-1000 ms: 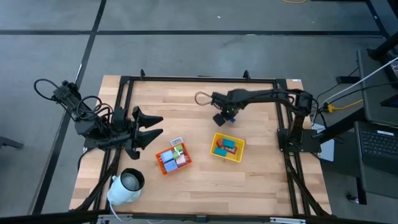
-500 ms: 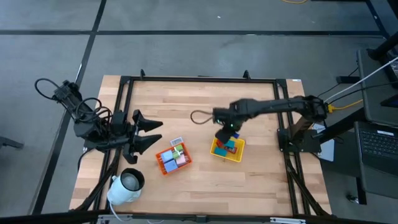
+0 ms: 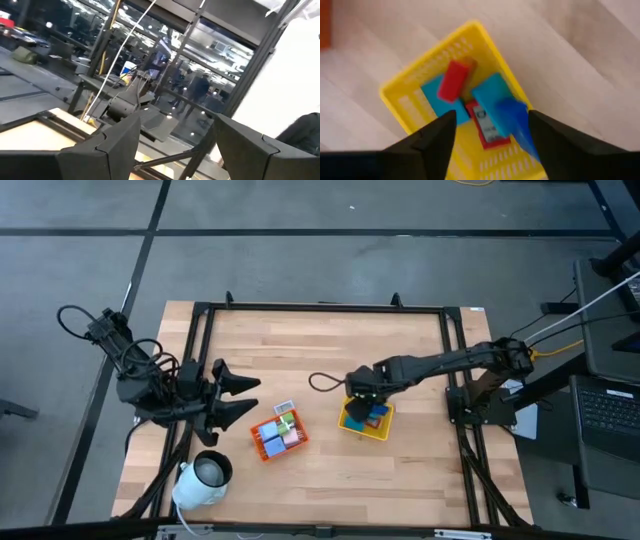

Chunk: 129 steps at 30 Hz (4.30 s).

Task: Pick & Place Office items
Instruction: Put the white digital clock into the yellow bin

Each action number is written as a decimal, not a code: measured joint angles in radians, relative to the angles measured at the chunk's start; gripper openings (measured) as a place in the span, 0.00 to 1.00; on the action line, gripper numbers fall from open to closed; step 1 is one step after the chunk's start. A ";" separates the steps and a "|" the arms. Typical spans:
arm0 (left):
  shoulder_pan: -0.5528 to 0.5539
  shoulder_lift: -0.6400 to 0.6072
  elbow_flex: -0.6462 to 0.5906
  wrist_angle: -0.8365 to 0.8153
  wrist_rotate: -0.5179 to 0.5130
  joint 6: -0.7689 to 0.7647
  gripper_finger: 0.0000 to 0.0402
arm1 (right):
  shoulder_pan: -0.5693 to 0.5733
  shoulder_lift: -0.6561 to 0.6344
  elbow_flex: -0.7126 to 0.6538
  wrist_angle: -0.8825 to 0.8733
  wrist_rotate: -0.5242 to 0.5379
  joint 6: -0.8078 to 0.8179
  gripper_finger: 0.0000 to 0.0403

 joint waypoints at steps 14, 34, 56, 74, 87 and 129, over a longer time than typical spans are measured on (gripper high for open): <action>0.128 0.006 0.154 -0.799 0.027 -0.509 0.57 | -0.036 -0.050 0.217 0.149 0.135 -0.171 0.69; 0.693 0.104 -0.138 -1.379 0.743 -0.419 0.63 | -0.077 -0.149 0.232 0.257 0.074 0.012 0.69; 0.771 0.325 -0.338 -0.875 0.758 0.290 0.62 | 0.052 -0.163 0.304 0.448 0.305 0.165 0.69; 0.686 0.342 -0.470 -0.582 0.891 0.462 0.62 | 0.145 -0.163 0.383 0.426 0.438 0.157 0.69; 0.799 0.537 -0.481 -0.259 0.925 0.504 0.62 | 0.145 -0.163 0.383 0.427 0.437 0.217 0.69; 0.934 0.705 -0.157 -0.531 1.120 1.109 0.62 | 0.166 -0.162 0.384 0.422 0.405 0.179 0.69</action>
